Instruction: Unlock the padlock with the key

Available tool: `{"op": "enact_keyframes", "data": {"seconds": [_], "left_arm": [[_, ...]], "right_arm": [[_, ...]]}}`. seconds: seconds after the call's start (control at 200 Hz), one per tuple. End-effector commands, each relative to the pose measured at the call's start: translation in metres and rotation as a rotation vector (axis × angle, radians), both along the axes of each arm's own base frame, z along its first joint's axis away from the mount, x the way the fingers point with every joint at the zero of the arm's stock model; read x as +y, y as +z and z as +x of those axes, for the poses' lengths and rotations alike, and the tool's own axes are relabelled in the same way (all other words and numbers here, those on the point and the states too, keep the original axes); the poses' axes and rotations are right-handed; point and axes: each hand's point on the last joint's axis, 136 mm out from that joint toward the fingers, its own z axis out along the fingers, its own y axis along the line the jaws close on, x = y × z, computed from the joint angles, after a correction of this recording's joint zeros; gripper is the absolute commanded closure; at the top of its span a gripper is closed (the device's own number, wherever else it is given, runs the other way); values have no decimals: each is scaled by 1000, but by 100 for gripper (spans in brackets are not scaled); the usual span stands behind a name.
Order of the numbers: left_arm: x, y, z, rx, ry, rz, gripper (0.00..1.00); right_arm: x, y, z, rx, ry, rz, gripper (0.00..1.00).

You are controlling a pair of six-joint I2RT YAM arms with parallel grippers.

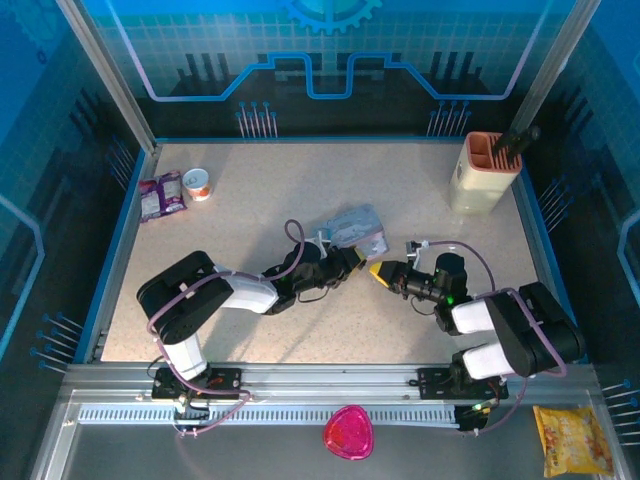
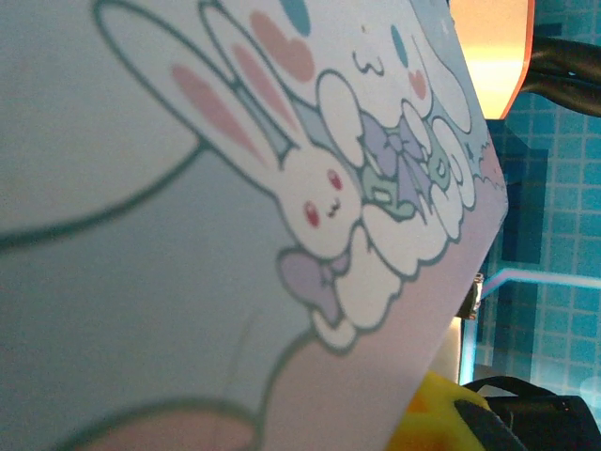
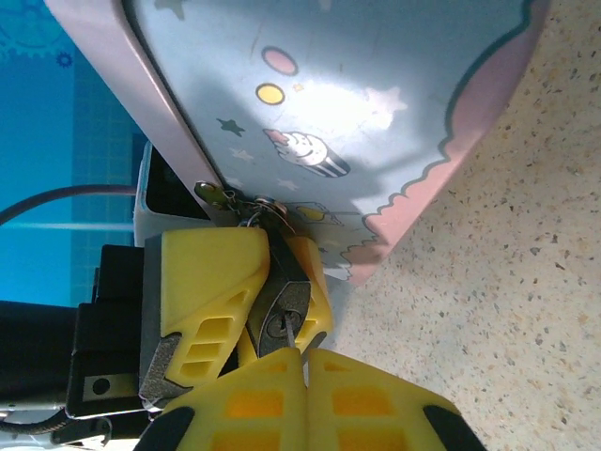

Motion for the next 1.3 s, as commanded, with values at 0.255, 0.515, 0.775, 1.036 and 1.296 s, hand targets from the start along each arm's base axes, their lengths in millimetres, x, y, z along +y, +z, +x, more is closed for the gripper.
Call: {"op": "enact_keyframes", "data": {"seconds": [0.255, 0.515, 0.775, 1.036, 1.296], "left_arm": [[-69, 55, -95, -58, -436, -183, 100], [-69, 59, -95, -68, -436, -189, 100], [-58, 53, -88, -73, -358, -168, 100], [-55, 51, -80, -77, -306, -174, 100], [-55, 51, -69, -70, -258, -187, 100]], "right_arm": [[-2, 38, 38, -95, -107, 103, 100], [-15, 24, 40, -43, -169, 76, 100], [-25, 13, 38, -11, -227, 49, 100], [-12, 17, 30, -21, -215, 26, 100], [8, 17, 6, -30, -211, 0, 100]]}}
